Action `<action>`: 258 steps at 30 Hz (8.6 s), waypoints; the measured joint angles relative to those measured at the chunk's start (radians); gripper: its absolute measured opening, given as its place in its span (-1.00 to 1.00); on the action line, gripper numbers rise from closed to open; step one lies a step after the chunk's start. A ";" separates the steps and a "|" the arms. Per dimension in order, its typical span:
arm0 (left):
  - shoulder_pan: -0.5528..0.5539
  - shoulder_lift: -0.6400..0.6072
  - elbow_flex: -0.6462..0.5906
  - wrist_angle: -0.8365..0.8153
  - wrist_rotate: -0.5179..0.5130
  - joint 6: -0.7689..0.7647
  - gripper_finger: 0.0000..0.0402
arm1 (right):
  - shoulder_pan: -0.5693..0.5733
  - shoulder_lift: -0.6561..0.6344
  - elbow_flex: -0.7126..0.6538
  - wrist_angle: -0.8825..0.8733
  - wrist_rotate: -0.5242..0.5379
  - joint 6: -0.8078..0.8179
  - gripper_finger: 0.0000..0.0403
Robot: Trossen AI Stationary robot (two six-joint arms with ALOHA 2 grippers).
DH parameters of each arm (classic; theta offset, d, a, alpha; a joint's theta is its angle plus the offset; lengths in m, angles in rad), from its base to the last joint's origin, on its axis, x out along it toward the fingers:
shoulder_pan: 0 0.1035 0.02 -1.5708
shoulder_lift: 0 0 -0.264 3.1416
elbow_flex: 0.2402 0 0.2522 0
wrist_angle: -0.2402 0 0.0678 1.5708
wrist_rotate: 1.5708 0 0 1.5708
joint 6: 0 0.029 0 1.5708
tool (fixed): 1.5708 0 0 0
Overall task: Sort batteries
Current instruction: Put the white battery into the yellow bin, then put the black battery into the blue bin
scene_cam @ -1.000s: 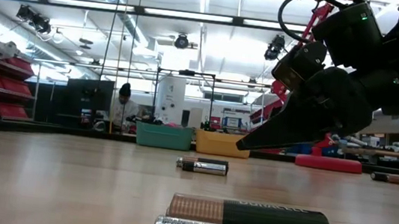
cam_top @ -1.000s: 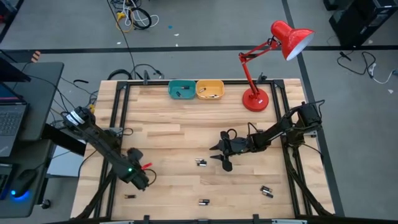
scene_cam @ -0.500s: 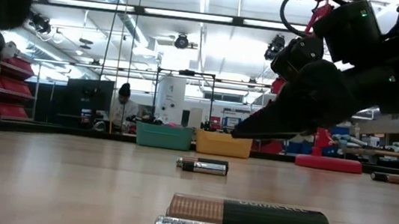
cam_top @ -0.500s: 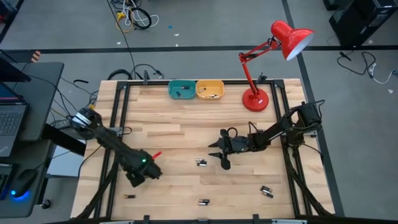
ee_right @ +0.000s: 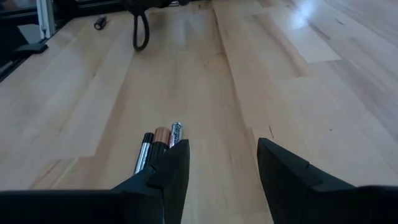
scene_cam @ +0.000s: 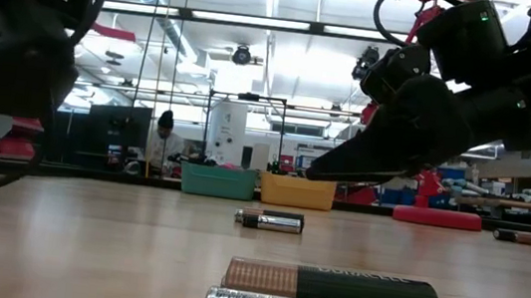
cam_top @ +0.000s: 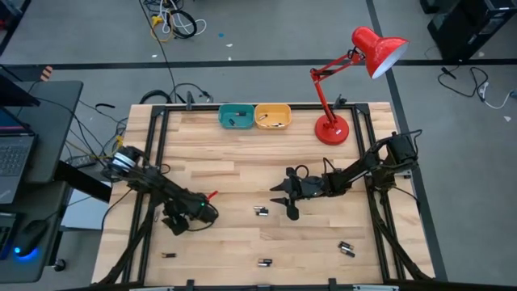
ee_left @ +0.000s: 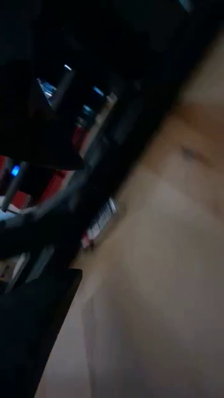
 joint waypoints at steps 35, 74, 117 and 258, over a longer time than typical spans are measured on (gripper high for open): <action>-0.010 -0.011 -0.165 0.249 0.150 0.198 0.17 | 0.018 0.000 0.000 -0.008 -0.025 0.002 -0.14; -0.019 -0.008 0.071 0.166 -0.214 0.170 -0.78 | 0.018 0.000 0.000 -0.006 -0.026 0.002 -0.14; 0.908 -0.004 0.334 1.374 -0.552 1.107 -0.78 | -0.058 0.000 0.000 -0.167 0.006 -0.063 -0.14; 0.501 -0.342 -0.313 1.862 -0.801 0.877 -0.08 | -0.510 -0.296 0.260 -1.003 -0.153 0.023 -0.81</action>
